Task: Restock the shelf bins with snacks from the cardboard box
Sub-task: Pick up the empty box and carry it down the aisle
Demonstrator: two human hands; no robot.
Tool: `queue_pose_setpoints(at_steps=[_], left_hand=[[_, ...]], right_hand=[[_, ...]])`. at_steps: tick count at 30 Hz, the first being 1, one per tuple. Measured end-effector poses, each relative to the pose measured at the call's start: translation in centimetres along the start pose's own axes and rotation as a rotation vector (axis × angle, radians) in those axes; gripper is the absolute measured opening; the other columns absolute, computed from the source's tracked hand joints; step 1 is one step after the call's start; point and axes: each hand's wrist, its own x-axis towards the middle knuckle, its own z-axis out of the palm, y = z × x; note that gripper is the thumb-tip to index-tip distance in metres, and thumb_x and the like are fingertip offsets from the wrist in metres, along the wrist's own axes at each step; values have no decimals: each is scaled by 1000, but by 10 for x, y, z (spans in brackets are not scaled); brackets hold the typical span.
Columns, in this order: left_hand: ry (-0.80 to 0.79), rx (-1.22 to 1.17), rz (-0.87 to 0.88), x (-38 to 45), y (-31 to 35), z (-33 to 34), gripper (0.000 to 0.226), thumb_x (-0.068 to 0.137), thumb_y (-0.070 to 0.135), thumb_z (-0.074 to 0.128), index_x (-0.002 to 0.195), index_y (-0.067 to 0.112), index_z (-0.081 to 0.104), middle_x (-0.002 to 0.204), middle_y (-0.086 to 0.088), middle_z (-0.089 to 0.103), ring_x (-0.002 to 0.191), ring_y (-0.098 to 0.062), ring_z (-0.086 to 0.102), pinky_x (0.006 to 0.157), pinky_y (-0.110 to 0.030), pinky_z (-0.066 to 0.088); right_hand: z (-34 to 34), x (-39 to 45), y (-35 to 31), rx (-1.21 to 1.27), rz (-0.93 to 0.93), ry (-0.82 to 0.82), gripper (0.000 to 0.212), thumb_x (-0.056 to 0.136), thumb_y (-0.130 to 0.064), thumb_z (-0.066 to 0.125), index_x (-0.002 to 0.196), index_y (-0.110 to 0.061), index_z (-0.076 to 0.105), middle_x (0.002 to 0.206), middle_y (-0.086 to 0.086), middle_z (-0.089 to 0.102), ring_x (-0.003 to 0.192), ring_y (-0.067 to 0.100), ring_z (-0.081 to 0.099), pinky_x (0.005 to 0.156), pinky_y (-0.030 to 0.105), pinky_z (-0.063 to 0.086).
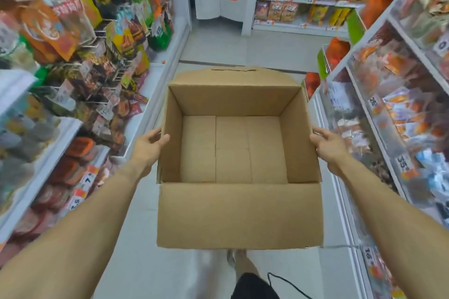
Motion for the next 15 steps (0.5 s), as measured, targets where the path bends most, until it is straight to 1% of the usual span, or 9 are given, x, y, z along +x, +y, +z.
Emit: queue_pose_setpoints(at_steps=[4,6,7,9,10,11,12,14,15], left_hand=[[53,21,-42,95,27,32,51,98,13,62,145,4,47,147,-13,50,135,-22,48,95,-18,35],[92,28,-69,138,49,45,50,98,14,62,145,4,47,145,-12,52,133,-23,49,94,-17,36],[109,14,-88,162,59,50,50,97,14,63,144,4,48,144,-12,53,131,-24,51,98,-20,38],[127,-30,-115,206,78,56,50,95,13,67,142,6,52,140,-14,57,125,-26,57,107,-33,44],[141,-41,-130,226,89,59,49,94,12,67,141,7,53,137,-15,59,122,-27,59,107,-39,46],[152,-52,-142,247,98,62,49,94,11,67,141,7,54,136,-15,61,120,-27,61,106,-41,47],[160,-53,-154,268,109,64,48,95,10,66,141,6,53,136,-13,60,118,-25,61,105,-38,47],[183,-28,-157,317,129,71,47,97,9,63,142,3,50,136,-10,58,115,-20,58,97,-26,45],[194,-22,-156,345,139,74,47,98,9,61,142,1,49,137,-12,57,117,-20,56,92,-20,42]], right_hand=[[35,115,-31,8,28,-38,36,101,-4,50,133,-16,62,117,7,71,101,23,69,94,40,56],[51,177,-56,-7,25,-68,35,101,-5,51,133,-15,63,115,7,71,104,24,69,95,42,56],[58,207,-69,-19,25,-87,35,101,-5,51,132,-15,63,115,7,71,104,24,69,96,43,56],[74,265,-96,-54,19,-125,34,101,-8,52,132,-17,63,115,6,72,104,24,69,97,45,56],[82,292,-110,-73,19,-136,34,101,-9,52,132,-18,63,115,5,72,105,23,69,97,45,56],[91,318,-124,-79,19,-144,35,101,-8,52,132,-19,63,115,5,72,105,23,69,97,45,56],[102,344,-139,-85,19,-153,35,100,-7,51,130,-20,64,115,5,72,104,22,70,96,43,56],[125,397,-166,-102,24,-174,32,100,-6,51,124,-22,66,113,5,73,101,22,70,95,43,57],[137,426,-177,-111,27,-185,30,99,-6,52,121,-21,67,112,5,73,100,22,71,94,44,57]])
